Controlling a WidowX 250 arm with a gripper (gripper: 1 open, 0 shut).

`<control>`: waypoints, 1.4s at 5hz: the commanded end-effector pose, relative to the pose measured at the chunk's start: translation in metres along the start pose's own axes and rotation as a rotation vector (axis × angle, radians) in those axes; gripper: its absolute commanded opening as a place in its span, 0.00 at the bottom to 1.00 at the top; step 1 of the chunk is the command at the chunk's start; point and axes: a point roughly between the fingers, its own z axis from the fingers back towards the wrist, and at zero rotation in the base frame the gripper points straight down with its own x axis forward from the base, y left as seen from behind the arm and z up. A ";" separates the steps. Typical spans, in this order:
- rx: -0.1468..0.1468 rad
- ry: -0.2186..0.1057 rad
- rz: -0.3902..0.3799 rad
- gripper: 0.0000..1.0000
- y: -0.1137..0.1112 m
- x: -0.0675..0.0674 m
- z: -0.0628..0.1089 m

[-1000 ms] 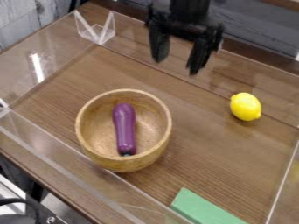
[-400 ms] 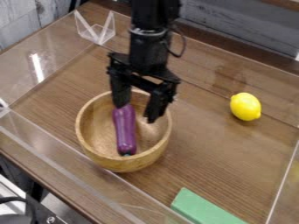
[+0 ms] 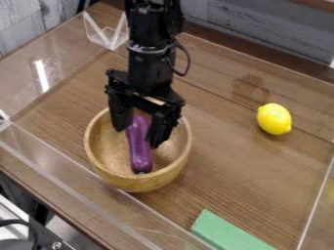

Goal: Remove the purple eggplant from inside the brown bowl and put it on the table

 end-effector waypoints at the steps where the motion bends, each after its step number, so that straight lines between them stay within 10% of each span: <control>1: 0.010 -0.059 0.000 1.00 0.005 0.002 0.007; 7: 0.010 -0.083 0.014 1.00 0.008 0.006 -0.021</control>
